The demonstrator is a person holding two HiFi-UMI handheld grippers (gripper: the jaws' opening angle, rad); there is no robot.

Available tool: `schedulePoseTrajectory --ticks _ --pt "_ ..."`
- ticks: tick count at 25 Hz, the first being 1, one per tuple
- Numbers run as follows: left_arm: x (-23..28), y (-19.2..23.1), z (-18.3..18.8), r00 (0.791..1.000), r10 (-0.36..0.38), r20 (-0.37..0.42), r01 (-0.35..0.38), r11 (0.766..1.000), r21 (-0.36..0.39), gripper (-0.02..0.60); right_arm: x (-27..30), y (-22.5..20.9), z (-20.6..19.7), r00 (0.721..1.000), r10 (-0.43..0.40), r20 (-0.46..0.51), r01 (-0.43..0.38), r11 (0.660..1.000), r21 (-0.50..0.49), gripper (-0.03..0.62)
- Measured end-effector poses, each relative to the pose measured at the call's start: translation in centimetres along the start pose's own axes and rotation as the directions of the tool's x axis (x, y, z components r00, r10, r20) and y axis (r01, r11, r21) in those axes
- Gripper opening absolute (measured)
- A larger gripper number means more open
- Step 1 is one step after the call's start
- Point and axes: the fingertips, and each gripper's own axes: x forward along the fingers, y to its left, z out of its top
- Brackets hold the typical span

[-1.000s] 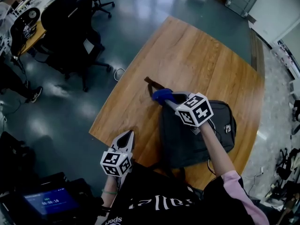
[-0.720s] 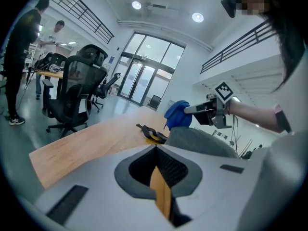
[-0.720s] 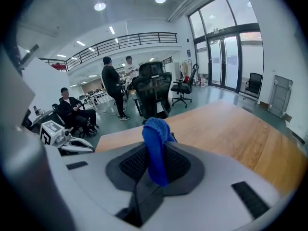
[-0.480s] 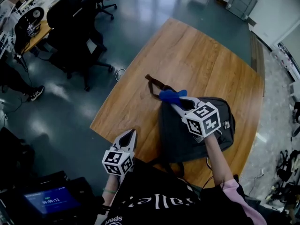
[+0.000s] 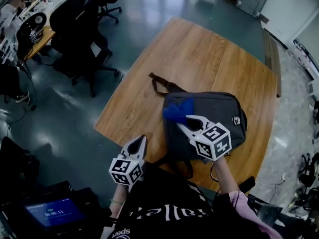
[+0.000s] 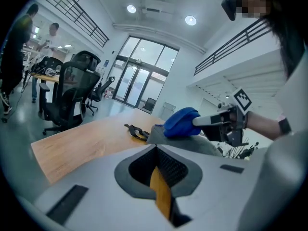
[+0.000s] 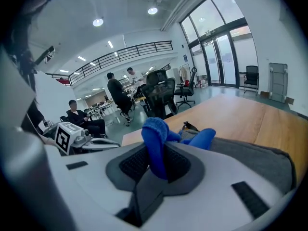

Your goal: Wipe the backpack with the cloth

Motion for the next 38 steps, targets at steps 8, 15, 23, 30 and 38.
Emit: schedulePoseTrajectory --ticks 8,15,23,30,38 --pt "-1.9 -4.5 -2.1 1.0 -0.005 0.009 0.005 1.0 0.012 -0.002 -4.3 5.0 -5.2 0.998 0.069 0.009 -0.069 0.997 0.033 0.066" --pt "-4.1 -8.2 -4.2 1.0 0.002 0.009 -0.003 1.0 0.021 -0.002 -7.6 8.8 -9.4 0.992 0.128 0.007 -0.129 0.99 0.061 0.066" --pt "-4.7 -8.5 -4.2 1.0 0.012 0.016 -0.013 0.999 0.041 -0.002 -8.5 10.1 -12.4 0.989 0.149 -0.022 -0.146 0.985 0.087 0.066" --pt "-4.4 -9.3 -3.7 1.0 0.0 0.022 -0.002 0.999 0.054 -0.002 -10.9 7.4 -6.7 0.991 0.113 0.077 -0.113 0.994 0.007 0.066" --pt "-2.0 -11.7 -2.8 0.996 -0.09 0.001 0.09 0.99 0.109 -0.002 -11.3 -2.7 2.9 0.984 -0.064 0.165 0.086 0.988 -0.132 0.066"
